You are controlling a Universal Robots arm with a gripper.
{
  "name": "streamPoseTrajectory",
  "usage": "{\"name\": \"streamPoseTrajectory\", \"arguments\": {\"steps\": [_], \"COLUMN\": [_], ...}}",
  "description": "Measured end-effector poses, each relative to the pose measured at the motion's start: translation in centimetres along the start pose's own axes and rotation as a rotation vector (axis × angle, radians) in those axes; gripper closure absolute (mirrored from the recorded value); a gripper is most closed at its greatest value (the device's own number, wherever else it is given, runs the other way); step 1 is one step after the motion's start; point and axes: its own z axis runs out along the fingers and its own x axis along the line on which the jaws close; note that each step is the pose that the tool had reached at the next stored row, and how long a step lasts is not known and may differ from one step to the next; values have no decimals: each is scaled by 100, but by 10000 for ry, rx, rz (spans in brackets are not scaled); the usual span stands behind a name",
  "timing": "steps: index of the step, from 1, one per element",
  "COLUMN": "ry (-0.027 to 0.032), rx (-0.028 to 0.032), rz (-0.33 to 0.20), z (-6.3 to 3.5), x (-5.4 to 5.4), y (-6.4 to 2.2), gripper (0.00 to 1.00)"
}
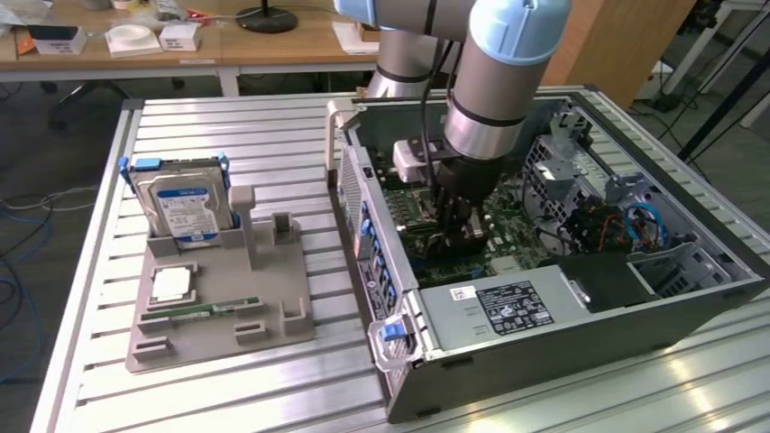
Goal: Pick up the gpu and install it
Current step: 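Insert the gpu into the slot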
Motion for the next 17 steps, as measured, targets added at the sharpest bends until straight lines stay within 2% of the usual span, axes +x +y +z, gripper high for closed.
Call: {"name": "streamPoseTrajectory", "arguments": {"steps": [2, 3, 17], "ry": [0, -5, -5], "rx": [4, 3, 3], "rz": [-2, 1, 1], "z": [13, 57, 57], "x": [1, 1, 1], "y": [7, 16, 16], "gripper": [74, 74, 74]}}
